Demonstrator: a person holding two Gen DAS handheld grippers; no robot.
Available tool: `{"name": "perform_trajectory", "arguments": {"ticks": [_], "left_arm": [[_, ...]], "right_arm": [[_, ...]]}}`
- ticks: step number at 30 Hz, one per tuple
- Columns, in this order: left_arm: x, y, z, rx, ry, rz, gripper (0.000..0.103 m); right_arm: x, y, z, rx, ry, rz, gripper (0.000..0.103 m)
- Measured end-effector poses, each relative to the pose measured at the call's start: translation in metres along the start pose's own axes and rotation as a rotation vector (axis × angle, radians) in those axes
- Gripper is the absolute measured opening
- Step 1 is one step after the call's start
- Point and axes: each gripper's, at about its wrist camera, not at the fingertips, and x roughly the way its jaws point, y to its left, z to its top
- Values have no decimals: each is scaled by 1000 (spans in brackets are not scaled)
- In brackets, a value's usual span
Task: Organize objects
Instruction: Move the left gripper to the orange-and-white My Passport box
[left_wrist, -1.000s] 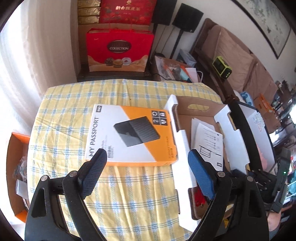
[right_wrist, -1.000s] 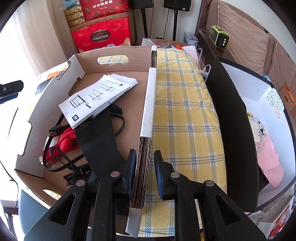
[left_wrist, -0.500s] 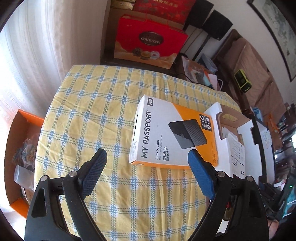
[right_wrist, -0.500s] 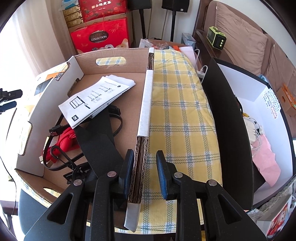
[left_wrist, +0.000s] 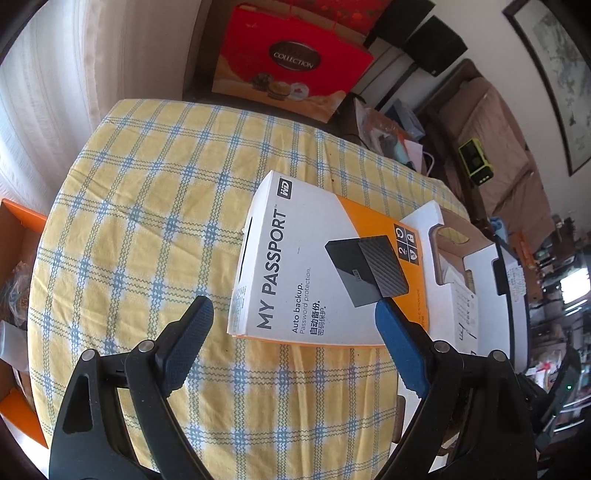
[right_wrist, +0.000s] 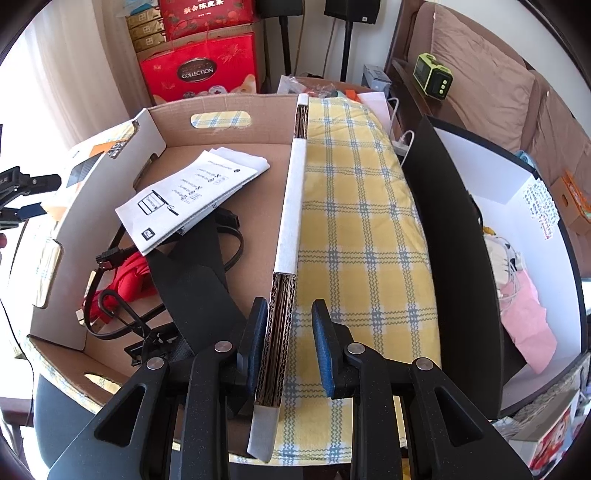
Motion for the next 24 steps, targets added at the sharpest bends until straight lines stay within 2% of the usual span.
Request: {"name": "perform_trajectory", "arguments": {"ticks": [4, 9, 16, 24], "left_arm": [[1, 1, 1, 3, 4, 6, 88], [3, 0, 0, 7, 8, 9, 88], [4, -2, 0, 12, 10, 7, 88], [6, -4, -2, 20, 15, 17, 88]], "right_arm": [[-12, -1, 4, -5, -22, -9, 25], [-1, -1, 7, 2, 1, 0, 25], [9, -5, 6, 59, 2, 12, 13], [5, -25, 2, 127, -3, -18, 12]]}}
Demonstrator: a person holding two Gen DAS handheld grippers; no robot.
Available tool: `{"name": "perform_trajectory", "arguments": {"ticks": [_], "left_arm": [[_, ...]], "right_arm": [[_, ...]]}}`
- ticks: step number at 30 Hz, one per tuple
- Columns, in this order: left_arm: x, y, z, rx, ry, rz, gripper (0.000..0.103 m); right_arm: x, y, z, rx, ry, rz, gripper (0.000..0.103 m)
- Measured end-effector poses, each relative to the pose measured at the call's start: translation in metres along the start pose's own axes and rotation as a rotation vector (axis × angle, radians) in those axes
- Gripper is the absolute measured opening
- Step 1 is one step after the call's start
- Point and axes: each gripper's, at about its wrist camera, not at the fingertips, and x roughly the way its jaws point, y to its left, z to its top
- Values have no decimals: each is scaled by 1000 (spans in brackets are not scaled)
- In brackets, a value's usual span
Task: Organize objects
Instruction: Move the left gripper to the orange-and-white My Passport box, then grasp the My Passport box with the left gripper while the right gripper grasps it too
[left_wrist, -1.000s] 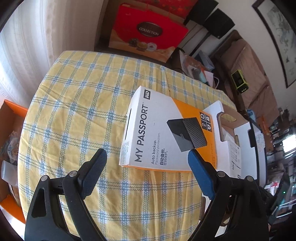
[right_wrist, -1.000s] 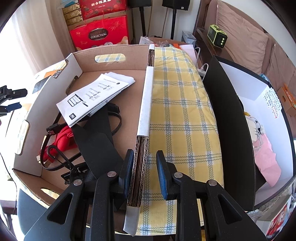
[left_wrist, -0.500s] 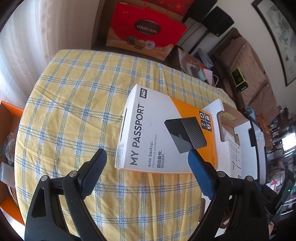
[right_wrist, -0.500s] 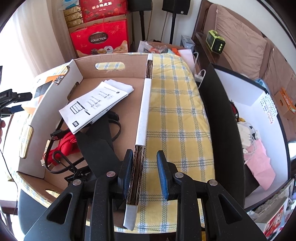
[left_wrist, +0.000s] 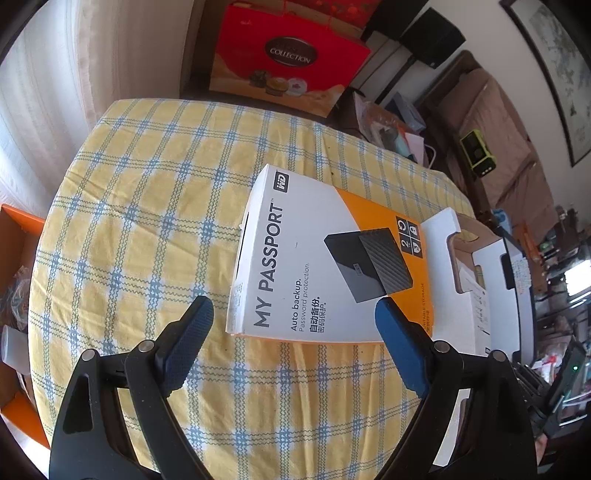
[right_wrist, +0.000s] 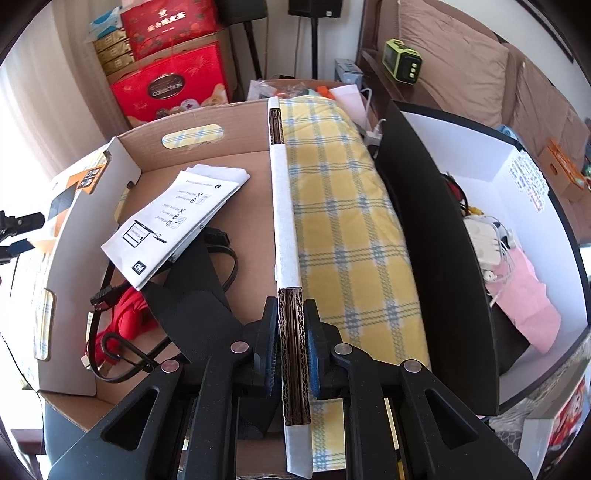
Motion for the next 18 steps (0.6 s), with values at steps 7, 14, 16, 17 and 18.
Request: {"name": "perform_trajectory", "arguments": {"ticks": [7, 14, 16, 17, 18], "left_arm": [[-1, -1, -1, 3, -2, -3, 88], [-3, -5, -1, 10, -3, -5, 88], [-4, -7, -1, 15, -6, -4, 88], [-4, -8, 0, 20, -7, -3, 88], [-5, -8, 0, 25, -9, -3, 88]], "right_arm": [[-17, 0, -2, -29, -26, -76, 21], [-54, 13, 12, -83, -89, -62, 26], [-59, 23, 20, -94, -87, -14, 26], [-60, 29, 25, -103, -85, 13, 26], [-61, 37, 31, -115, -84, 37, 26]]}}
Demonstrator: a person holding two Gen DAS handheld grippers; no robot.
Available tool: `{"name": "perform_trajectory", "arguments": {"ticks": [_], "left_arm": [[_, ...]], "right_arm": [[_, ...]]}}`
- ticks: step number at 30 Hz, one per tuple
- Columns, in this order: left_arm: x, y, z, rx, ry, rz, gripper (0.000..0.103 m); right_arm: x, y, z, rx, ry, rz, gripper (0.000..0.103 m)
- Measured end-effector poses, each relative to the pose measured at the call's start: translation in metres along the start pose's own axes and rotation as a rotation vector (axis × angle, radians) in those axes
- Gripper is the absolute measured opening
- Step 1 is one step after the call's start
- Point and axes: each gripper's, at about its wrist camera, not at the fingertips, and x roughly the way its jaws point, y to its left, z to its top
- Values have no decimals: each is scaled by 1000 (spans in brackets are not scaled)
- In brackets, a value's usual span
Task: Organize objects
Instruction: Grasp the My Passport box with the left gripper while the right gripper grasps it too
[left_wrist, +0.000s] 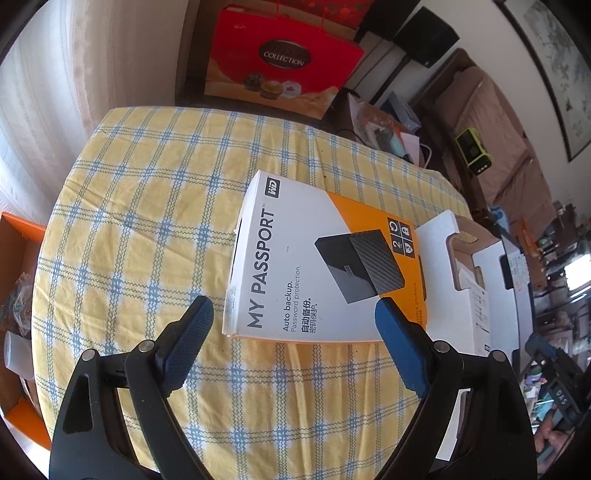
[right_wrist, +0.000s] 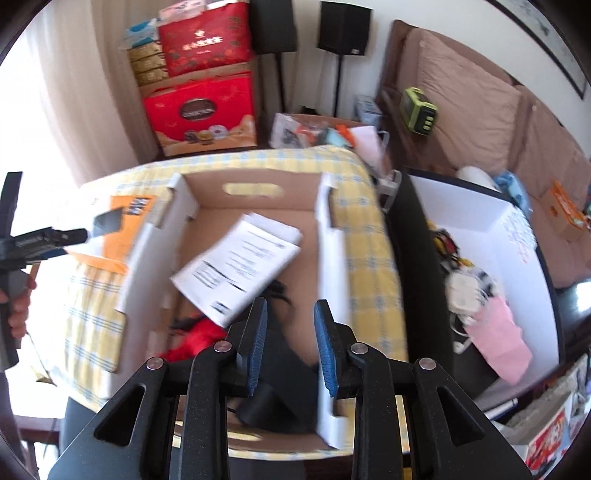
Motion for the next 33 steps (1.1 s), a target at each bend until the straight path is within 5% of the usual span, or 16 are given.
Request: {"name": "perform_trajectory", "arguments": {"ticks": [9, 20, 33], "left_arm": [[-6, 6, 6, 0, -10, 2, 84], [-3, 18, 11, -5, -2, -18, 80], [11, 19, 10, -8, 29, -49, 75]], "right_arm": [[13, 86, 56, -93, -10, 175, 26], [75, 138, 88, -46, 115, 329, 18], [121, 143, 80, 1, 210, 266, 26]]}}
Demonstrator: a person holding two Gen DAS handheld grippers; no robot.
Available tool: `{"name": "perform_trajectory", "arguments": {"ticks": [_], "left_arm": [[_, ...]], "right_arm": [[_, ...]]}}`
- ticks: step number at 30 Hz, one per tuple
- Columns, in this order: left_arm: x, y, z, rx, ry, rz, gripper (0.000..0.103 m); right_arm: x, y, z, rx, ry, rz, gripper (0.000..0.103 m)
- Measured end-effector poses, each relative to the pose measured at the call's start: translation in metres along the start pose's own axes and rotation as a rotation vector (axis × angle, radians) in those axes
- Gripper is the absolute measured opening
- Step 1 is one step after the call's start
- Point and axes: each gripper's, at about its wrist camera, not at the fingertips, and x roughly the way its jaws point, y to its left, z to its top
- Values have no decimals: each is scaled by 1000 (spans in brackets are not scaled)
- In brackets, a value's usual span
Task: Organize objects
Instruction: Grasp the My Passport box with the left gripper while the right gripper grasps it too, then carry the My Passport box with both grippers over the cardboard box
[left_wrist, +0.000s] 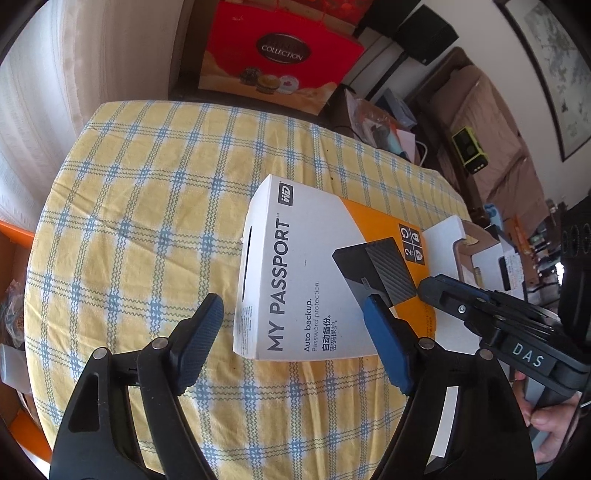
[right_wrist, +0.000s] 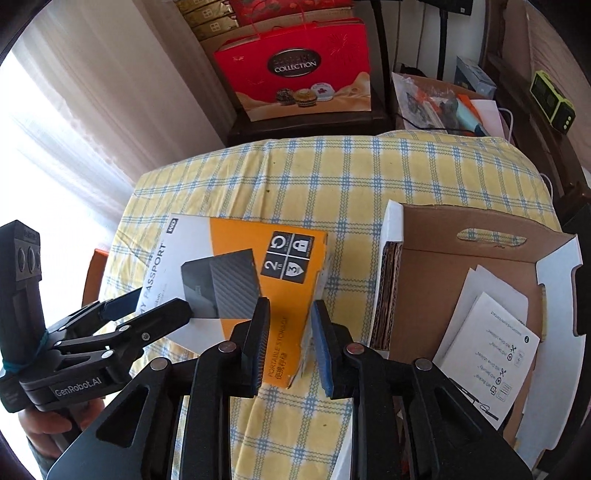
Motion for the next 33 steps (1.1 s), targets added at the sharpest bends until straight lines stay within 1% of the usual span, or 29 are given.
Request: {"name": "perform_trajectory", "arguments": {"ticks": [4, 5, 8, 10, 13, 16, 18, 22, 25, 29, 33], "left_arm": [[2, 2, -1, -15, 10, -27, 75], [3, 2, -2, -13, 12, -35, 73], [0, 0, -3, 0, 9, -30, 72], [-3, 1, -5, -4, 10, -35, 70], [-12, 5, -7, -19, -2, -58, 68], [-24, 6, -8, -37, -10, -90, 67], [-35, 2, -9, -34, -26, -98, 67], [-56, -19, -7, 7, -68, -96, 67], [-66, -37, -6, 33, -85, -106, 67], [-67, -65, -8, 66, -88, -124, 67], [-63, -96, -11, 100, -87, -153, 67]], "right_arm": [[4, 2, 0, 2, 13, 26, 33], [5, 4, 1, 0, 16, 30, 36], [5, 8, 1, -16, 13, 26, 41], [5, 9, 0, -20, 7, 24, 41], [-1, 9, -2, -17, -7, 49, 41], [-14, 12, -3, -20, -35, 71, 41], [-25, 15, -3, -28, -52, 78, 41], [-51, 16, -4, -44, -95, 75, 41], [-71, 8, -6, -43, -116, 72, 41], [-93, -12, -12, -27, -137, 70, 41], [-111, -38, -20, -2, -154, 43, 41]]}}
